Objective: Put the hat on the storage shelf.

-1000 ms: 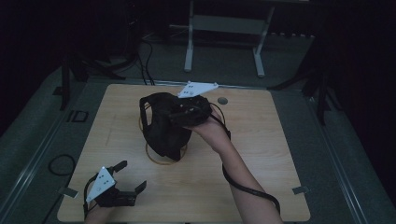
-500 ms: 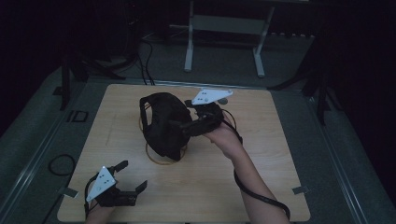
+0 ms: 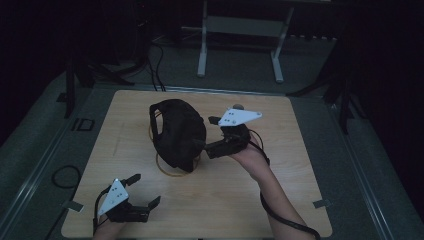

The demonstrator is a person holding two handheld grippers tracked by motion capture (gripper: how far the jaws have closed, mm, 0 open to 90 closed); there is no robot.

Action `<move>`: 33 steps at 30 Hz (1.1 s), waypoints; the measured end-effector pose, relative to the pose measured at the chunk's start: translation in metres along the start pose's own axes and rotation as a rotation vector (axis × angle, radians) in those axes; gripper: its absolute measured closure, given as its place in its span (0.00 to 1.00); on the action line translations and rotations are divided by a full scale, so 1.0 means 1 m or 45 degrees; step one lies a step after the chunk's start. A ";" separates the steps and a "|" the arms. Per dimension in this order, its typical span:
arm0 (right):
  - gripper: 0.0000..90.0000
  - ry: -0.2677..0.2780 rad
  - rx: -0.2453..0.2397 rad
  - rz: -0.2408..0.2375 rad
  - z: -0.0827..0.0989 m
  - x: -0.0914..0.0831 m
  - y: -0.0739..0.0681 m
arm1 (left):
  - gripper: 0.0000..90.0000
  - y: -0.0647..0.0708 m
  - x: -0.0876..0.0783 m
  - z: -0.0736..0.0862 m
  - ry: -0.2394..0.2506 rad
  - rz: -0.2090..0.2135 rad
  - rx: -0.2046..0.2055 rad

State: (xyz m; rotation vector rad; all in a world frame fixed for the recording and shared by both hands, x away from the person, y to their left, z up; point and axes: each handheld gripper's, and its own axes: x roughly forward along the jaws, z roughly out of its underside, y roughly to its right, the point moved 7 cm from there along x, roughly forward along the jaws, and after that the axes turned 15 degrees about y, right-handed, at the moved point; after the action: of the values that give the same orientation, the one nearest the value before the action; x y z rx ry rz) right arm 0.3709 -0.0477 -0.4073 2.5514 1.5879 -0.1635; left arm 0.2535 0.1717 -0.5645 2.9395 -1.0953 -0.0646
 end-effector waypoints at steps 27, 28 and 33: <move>0.15 -0.098 0.038 0.012 0.085 -0.027 -0.005 | 0.01 -0.001 0.001 0.003 -0.018 -0.004 -0.004; 0.15 -0.102 0.038 0.013 0.089 -0.028 -0.006 | 0.01 -0.001 0.001 0.003 -0.017 -0.001 -0.006; 0.15 -0.128 0.021 -0.017 0.104 -0.031 -0.013 | 0.01 -0.001 0.001 0.004 -0.020 0.000 0.001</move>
State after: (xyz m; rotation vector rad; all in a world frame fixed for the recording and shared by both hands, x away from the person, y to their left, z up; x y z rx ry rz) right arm 0.3435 -0.0872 -0.5058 2.5023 1.5731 -0.3023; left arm 0.2550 0.1714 -0.5682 2.9444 -1.0975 -0.0881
